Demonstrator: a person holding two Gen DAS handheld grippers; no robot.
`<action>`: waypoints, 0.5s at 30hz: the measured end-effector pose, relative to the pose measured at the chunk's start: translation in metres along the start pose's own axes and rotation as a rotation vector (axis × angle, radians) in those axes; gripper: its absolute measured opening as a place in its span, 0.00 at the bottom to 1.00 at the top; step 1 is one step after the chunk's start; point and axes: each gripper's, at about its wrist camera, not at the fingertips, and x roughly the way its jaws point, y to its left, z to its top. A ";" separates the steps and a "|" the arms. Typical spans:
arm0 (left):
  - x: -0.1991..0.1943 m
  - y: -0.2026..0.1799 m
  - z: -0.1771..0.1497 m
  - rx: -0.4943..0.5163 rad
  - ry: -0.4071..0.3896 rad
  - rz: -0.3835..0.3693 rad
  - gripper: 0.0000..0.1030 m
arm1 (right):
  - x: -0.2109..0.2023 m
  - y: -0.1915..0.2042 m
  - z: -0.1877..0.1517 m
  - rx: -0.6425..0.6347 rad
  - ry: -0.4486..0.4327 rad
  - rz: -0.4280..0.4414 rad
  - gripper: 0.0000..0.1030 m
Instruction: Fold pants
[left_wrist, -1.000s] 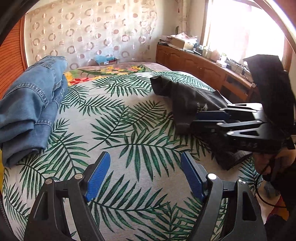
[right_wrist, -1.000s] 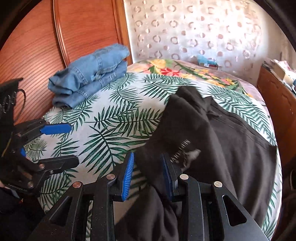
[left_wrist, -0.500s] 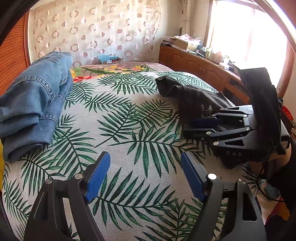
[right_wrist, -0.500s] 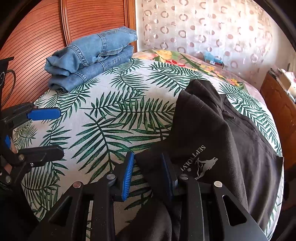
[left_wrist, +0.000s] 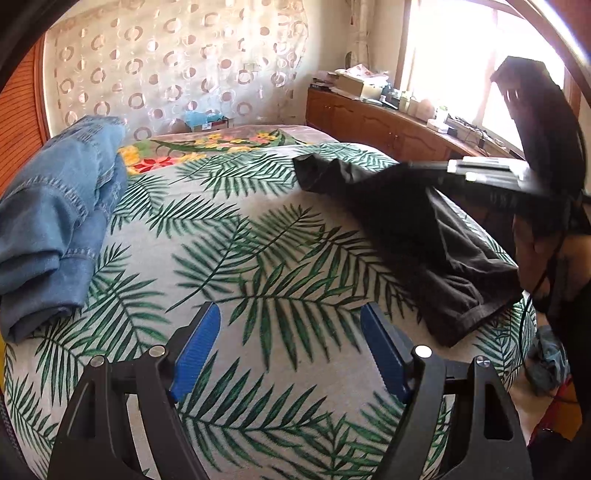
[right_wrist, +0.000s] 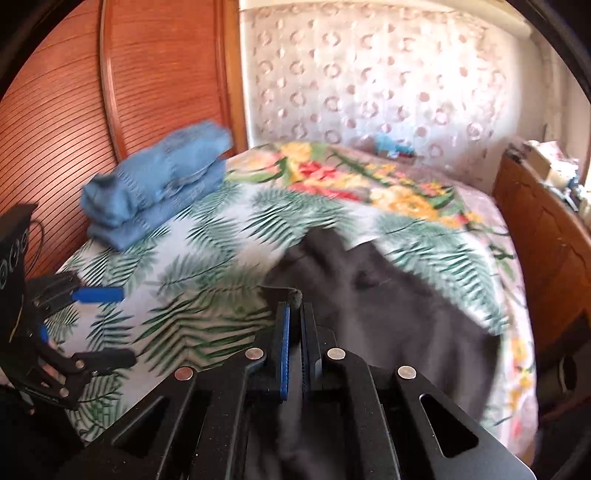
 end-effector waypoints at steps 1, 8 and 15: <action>0.000 -0.003 0.003 0.009 -0.003 -0.004 0.77 | -0.003 -0.007 0.001 0.008 -0.006 -0.017 0.05; 0.008 -0.020 0.023 0.051 -0.013 -0.024 0.77 | -0.007 -0.062 -0.003 0.083 -0.003 -0.131 0.05; 0.019 -0.041 0.030 0.087 -0.005 -0.052 0.77 | 0.009 -0.097 -0.009 0.151 0.040 -0.229 0.05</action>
